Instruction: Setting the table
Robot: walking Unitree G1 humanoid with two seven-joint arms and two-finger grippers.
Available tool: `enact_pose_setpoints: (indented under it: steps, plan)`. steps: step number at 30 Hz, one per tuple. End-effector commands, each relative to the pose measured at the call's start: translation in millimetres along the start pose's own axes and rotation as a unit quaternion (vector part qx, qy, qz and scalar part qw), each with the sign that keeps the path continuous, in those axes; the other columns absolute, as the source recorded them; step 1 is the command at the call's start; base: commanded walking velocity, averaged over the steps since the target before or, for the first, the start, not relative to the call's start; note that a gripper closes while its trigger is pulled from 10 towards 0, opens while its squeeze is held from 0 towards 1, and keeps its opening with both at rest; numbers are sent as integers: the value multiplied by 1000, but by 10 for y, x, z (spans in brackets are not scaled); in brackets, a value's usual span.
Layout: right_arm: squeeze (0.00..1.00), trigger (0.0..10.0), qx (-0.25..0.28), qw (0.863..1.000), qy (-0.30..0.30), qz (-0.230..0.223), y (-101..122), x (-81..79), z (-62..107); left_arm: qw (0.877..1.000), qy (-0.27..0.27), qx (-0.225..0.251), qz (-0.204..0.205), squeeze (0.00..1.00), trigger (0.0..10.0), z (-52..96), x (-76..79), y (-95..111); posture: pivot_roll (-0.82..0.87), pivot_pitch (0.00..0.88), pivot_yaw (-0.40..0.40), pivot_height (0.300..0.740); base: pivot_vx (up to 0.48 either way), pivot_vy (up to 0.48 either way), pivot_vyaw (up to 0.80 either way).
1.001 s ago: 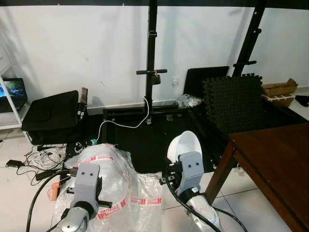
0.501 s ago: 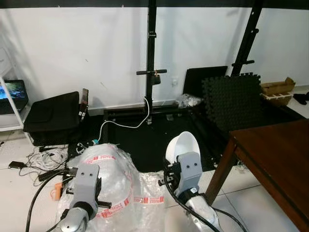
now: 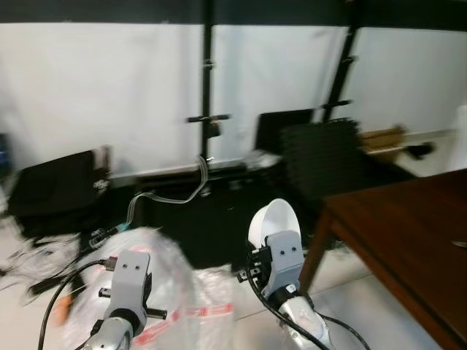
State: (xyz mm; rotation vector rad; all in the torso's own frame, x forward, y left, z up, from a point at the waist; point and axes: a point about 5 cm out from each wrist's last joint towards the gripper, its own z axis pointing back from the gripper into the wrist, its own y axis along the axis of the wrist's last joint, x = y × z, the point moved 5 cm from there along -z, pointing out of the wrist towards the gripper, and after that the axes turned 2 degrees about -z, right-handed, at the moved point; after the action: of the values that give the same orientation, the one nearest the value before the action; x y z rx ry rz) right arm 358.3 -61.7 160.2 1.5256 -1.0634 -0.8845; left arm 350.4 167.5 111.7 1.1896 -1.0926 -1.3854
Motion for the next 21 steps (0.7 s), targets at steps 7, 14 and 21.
enact_pose_setpoints:
  steps: [7, 14, 21]
  plan:
    - [0, 10000, -8, 1000, 0, -7, -48, -23, 20, 1000, 2, -24, -13, 0, 10000, 50, -44, -147, 33, 105, 71, 740, 0, 0, 0]
    - [0, 10000, -8, 1000, 0, -7, -48, -24, 23, 999, 0, -23, -24, 0, 10000, 53, -41, -150, 31, 106, 72, 740, 0, -447, 0]
    - [0, 10000, -8, 1000, 0, -8, -48, -22, 24, 1000, 0, -22, -18, 0, 10000, 50, -39, -142, 32, 108, 72, 740, 0, -327, 0]
